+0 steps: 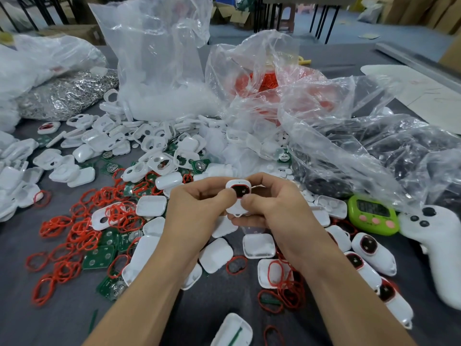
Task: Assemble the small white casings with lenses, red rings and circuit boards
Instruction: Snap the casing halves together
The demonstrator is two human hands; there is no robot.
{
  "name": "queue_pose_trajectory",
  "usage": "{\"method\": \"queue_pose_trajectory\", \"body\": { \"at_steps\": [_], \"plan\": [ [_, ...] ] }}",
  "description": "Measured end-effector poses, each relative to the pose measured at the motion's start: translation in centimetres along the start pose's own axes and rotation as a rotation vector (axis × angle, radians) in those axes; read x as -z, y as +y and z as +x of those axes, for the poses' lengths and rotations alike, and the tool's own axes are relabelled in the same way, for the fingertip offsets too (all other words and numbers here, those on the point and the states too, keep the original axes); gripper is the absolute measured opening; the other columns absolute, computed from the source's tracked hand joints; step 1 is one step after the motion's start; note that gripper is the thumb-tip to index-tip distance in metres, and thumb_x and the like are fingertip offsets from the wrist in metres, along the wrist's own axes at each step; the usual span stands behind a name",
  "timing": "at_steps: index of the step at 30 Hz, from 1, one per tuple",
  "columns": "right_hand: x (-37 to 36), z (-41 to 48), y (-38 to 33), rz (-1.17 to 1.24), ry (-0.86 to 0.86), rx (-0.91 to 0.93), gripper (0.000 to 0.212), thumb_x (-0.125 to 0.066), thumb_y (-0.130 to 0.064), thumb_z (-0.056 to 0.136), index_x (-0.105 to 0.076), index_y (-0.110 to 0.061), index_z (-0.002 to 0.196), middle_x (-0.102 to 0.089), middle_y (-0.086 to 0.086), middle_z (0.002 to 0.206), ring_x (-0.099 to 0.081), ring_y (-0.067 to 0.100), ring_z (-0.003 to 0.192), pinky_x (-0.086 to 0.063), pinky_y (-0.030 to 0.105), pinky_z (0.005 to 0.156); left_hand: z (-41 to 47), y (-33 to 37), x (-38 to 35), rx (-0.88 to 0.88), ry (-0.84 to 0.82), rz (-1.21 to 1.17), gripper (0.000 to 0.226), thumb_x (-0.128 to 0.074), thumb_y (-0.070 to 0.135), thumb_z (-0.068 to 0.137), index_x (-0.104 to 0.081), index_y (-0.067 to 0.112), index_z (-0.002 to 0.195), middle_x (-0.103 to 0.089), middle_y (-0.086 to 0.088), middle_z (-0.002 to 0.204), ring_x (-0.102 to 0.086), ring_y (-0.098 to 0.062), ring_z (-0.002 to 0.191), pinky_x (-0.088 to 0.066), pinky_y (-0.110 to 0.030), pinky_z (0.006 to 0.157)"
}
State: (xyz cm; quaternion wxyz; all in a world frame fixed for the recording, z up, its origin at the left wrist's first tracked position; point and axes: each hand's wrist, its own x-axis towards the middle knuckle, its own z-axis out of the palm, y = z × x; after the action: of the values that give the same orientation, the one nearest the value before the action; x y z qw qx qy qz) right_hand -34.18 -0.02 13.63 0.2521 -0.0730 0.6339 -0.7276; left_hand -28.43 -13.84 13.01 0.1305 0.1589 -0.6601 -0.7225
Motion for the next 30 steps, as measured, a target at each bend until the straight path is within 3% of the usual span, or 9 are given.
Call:
{"method": "queue_pose_trajectory", "body": {
  "at_steps": [6, 12, 18, 20, 25, 30],
  "plan": [
    [-0.3, -0.2, 0.5, -0.189, -0.026, 0.100, 0.031, -0.062, 0.011, 0.084, -0.073, -0.018, 0.089, -0.073, 0.004, 0.077, -0.077, 0.029, 0.071, -0.065, 0.041, 0.074, 0.0, 0.0, 0.0, -0.011, 0.133, 0.052, 0.009, -0.087, 0.017, 0.076, -0.084, 0.025, 0.080, -0.078, -0.004, 0.073, -0.068, -0.014, 0.065, -0.054, -0.030, 0.062],
    [-0.2, 0.1, 0.6, -0.158, 0.019, 0.116, 0.027, -0.065, 0.009, 0.084, -0.073, -0.017, 0.086, -0.074, 0.008, 0.076, -0.074, 0.028, 0.064, -0.065, 0.041, 0.071, -0.2, 0.3, 0.0, -0.010, 0.027, 0.044, 0.018, -0.082, 0.032, 0.068, -0.084, 0.029, 0.086, -0.079, -0.001, 0.077, -0.069, -0.012, 0.070, -0.055, -0.030, 0.070],
    [-0.1, 0.2, 0.7, -0.110, 0.074, 0.124, 0.029, -0.068, 0.017, 0.081, -0.073, -0.011, 0.084, -0.074, 0.014, 0.080, -0.073, 0.020, 0.069, -0.063, 0.035, 0.066, -0.3, 0.3, 0.0, -0.054, -0.042, 0.055, 0.023, -0.073, 0.014, 0.074, -0.084, 0.025, 0.090, -0.080, -0.002, 0.084, -0.074, -0.009, 0.075, -0.053, -0.016, 0.066],
    [0.1, 0.1, 0.5, -0.111, 0.051, 0.130, 0.028, -0.068, 0.014, 0.084, -0.074, -0.013, 0.084, -0.074, 0.017, 0.083, -0.074, 0.021, 0.071, -0.063, 0.032, 0.067, -0.3, 0.2, 0.1, -0.058, -0.048, 0.061, 0.024, -0.074, 0.007, 0.080, -0.084, 0.024, 0.093, -0.080, -0.003, 0.086, -0.075, -0.011, 0.077, -0.054, -0.017, 0.068],
    [0.5, -0.1, -0.3, -0.108, -0.008, 0.095, 0.028, -0.066, 0.012, 0.089, -0.074, -0.015, 0.090, -0.074, 0.011, 0.081, -0.073, 0.021, 0.072, -0.060, 0.025, 0.065, -0.3, 0.1, 0.1, -0.090, -0.007, 0.112, 0.022, -0.076, 0.015, 0.082, -0.083, 0.031, 0.096, -0.080, 0.000, 0.086, -0.076, -0.018, 0.081, -0.062, -0.031, 0.076],
    [4.2, -2.5, -2.6, -0.268, 0.221, 0.141, 0.027, -0.073, -0.002, 0.083, -0.068, -0.025, 0.094, -0.074, 0.002, 0.075, -0.069, 0.017, 0.063, -0.055, 0.030, 0.059, -1.3, 0.0, -0.7, -0.243, 0.107, 0.316, 0.030, -0.080, 0.012, 0.084, -0.079, 0.040, 0.095, -0.077, 0.017, 0.079, -0.070, -0.001, 0.073, -0.053, -0.012, 0.072]
  ]
}}
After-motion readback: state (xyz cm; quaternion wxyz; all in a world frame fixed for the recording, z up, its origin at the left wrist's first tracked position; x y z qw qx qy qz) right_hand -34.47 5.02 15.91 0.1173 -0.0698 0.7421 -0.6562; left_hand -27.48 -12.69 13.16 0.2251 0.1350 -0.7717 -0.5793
